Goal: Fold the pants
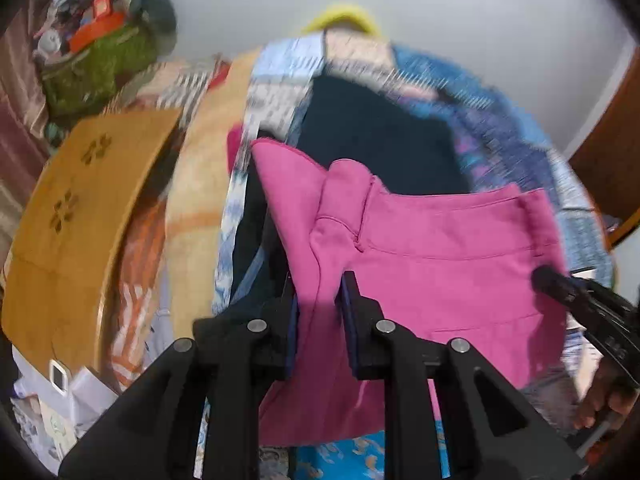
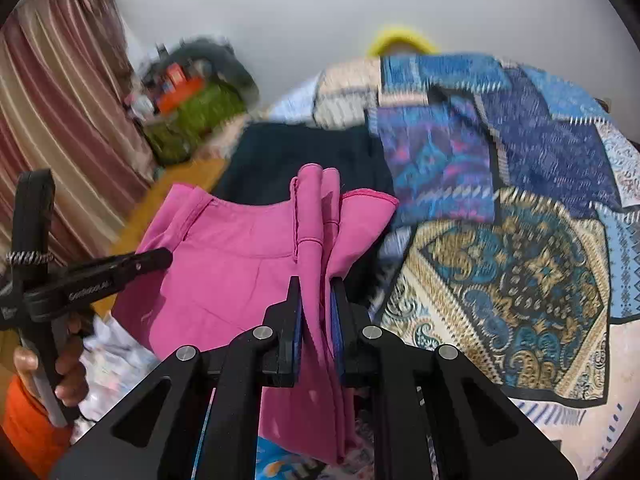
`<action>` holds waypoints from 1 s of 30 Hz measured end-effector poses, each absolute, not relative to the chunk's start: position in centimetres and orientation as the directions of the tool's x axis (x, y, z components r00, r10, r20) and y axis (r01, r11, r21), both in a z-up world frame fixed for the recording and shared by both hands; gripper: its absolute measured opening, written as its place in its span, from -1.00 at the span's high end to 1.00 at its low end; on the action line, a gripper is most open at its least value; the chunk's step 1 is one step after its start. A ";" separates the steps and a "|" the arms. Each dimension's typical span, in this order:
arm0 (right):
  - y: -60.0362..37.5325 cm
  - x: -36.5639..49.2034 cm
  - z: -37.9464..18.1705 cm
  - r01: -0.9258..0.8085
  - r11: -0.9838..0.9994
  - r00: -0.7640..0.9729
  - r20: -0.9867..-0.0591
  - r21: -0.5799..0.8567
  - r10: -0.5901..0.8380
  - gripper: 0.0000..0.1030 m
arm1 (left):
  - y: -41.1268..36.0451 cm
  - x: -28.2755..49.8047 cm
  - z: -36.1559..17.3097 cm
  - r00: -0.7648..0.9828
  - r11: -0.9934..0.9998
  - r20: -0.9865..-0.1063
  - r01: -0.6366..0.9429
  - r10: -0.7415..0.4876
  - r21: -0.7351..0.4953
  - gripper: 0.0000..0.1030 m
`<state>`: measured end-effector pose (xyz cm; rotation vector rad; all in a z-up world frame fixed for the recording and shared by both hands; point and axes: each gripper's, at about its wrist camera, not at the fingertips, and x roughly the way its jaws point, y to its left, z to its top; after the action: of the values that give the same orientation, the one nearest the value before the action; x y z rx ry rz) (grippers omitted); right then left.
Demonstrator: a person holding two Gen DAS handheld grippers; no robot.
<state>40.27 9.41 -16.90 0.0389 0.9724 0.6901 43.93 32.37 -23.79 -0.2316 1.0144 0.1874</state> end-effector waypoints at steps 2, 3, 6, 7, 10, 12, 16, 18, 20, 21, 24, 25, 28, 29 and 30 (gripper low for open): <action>9.9 40.1 -17.6 -0.534 0.797 0.375 -0.765 0.284 0.524 0.72 | 32.8 44.4 -26.3 0.471 0.954 -0.880 -0.285 0.056 -0.092 0.55; 10.0 39.7 -17.7 -0.543 0.796 0.376 -0.770 0.268 0.516 0.67 | 32.9 44.2 -26.7 0.474 0.953 -0.878 -0.288 0.060 -0.091 0.47; 9.7 39.3 -17.0 -0.549 0.799 0.395 -0.766 0.245 0.507 0.62 | 32.7 43.5 -26.3 0.487 0.958 -0.870 -0.280 0.080 -0.069 0.41; 9.4 38.9 -16.6 -0.552 0.800 0.403 -0.765 0.236 0.503 0.58 | 32.6 43.2 -26.1 0.480 0.960 -0.873 -0.275 0.087 -0.056 0.41; 8.5 38.1 -15.3 -0.544 0.802 0.409 -0.756 0.248 0.511 0.49 | 32.2 41.9 -24.4 0.467 0.966 -0.876 -0.257 0.117 -0.008 0.41; 7.6 37.3 -13.8 -0.542 0.792 0.412 -0.733 0.281 0.542 0.49 | 31.6 40.1 -22.3 0.486 0.970 -0.865 -0.245 0.127 0.004 0.41; 6.5 34.5 -9.4 -0.569 0.770 0.459 -0.666 0.288 0.588 0.49 | 30.6 35.7 -16.7 0.563 0.973 -0.815 -0.230 0.135 0.002 0.40; 5.8 32.2 -6.4 -0.599 0.749 0.488 -0.614 0.281 0.621 0.49 | 29.7 33.2 -13.7 0.608 0.975 -0.781 -0.224 0.145 0.006 0.40; 4.9 29.6 -3.4 -0.629 0.730 0.519 -0.554 0.268 0.651 0.49 | 28.5 30.2 -10.4 0.662 0.977 -0.734 -0.214 0.151 0.008 0.40; 4.4 28.1 -1.8 -0.646 0.719 0.535 -0.519 0.259 0.667 0.49 | 27.8 28.4 -8.6 0.693 0.978 -0.705 -0.208 0.153 0.008 0.40; 3.1 23.9 2.2 -0.686 0.689 0.564 -0.426 0.234 0.707 0.49 | 25.8 23.8 -4.0 0.770 0.980 -0.617 -0.197 0.162 0.012 0.40; 2.8 22.9 3.0 -0.696 0.680 0.568 -0.402 0.231 0.718 0.49 | 25.0 22.1 -2.7 0.795 0.982 -0.585 -0.190 0.160 0.009 0.40; 1.4 18.8 5.7 -0.724 0.653 0.580 -0.318 0.222 0.750 0.48 | 22.2 16.7 1.2 0.862 0.983 -0.478 -0.180 0.168 0.019 0.34; 1.1 17.6 6.3 -0.731 0.648 0.583 -0.296 0.215 0.756 0.49 | 21.6 15.4 1.9 0.875 0.983 -0.451 -0.183 0.174 0.024 0.25; 0.8 16.5 6.8 -0.737 0.644 0.588 -0.276 0.207 0.761 0.48 | 20.9 13.9 2.7 0.890 0.982 -0.418 -0.185 0.180 0.028 0.17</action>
<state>16.46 0.76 6.75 0.0727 0.3564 0.8730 13.92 20.89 2.70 -0.0128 0.4329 0.1895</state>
